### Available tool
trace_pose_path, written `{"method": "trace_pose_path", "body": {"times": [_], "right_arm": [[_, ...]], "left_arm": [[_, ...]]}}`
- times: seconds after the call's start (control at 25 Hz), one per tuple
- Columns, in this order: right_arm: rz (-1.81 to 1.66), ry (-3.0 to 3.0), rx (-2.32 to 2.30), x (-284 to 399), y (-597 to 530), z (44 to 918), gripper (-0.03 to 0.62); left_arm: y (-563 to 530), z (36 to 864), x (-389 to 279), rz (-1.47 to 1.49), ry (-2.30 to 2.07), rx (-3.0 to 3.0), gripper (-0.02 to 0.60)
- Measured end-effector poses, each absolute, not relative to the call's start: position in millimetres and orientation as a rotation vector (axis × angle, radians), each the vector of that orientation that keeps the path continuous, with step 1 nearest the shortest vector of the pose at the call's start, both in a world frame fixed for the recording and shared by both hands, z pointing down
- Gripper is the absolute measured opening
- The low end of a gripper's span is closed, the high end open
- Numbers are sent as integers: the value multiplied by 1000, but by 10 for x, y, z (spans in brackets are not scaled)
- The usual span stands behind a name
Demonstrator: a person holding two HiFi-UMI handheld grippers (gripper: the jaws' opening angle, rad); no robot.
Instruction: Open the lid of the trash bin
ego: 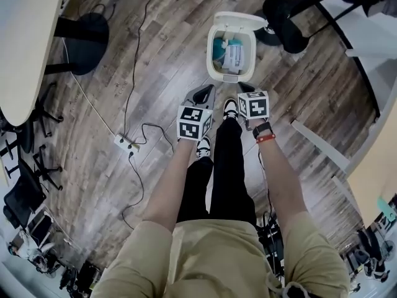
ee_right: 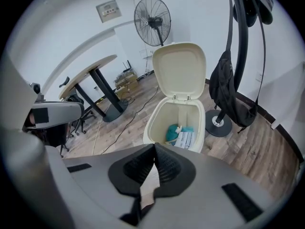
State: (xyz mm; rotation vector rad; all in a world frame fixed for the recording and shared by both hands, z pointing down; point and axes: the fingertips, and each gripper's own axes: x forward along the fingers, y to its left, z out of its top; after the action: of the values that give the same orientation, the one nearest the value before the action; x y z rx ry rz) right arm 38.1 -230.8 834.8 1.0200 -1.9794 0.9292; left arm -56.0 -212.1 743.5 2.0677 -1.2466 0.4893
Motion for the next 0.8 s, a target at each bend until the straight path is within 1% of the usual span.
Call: {"method": "trace_pose_path", "body": {"times": [0.8], "right_arm": [[847,-2044,1130,483,-2328,7169,14]], "left_arm": [[-2070,6574,-658,465,-1285,2098,23]]}}
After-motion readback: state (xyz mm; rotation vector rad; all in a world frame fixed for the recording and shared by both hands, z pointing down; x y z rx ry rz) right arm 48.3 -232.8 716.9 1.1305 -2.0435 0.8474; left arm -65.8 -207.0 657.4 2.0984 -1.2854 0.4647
